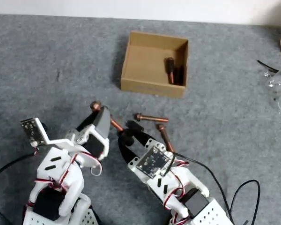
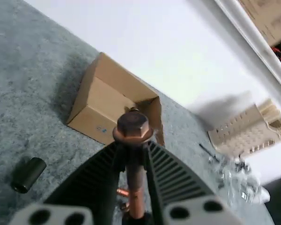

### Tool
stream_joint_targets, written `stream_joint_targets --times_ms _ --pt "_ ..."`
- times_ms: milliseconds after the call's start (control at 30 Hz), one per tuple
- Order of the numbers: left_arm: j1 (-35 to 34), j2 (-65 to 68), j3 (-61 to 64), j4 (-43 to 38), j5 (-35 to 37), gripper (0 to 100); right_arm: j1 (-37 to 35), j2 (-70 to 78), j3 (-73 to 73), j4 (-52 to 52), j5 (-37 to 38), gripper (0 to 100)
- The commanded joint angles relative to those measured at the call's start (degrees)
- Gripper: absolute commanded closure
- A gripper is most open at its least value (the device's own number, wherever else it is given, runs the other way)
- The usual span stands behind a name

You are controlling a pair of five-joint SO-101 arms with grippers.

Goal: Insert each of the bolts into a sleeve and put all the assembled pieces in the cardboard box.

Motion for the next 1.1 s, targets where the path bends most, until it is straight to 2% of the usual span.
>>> stream_joint_targets --times_ms 0,667,900,967,1067 --pt "5.58 -0.92 -0.84 1.93 -0.44 99 1.1 -0.75 6.73 -0.22 0.53 99.3" --pt "6.37 -0.92 6.99 2.64 -0.7 99 1.1 -0.75 6.81 -0.22 0.7 99.3" --pt "6.29 -0.84 7.43 2.64 -3.69 98 2.95 -0.84 6.55 -0.22 0.62 99.3" --pt "6.02 -0.84 7.43 2.64 -3.52 93 3.21 -0.84 6.55 -0.22 0.7 99.3" --pt "6.37 -0.84 8.75 2.73 -3.25 78 3.21 -0.84 6.55 -0.22 0.7 99.3"
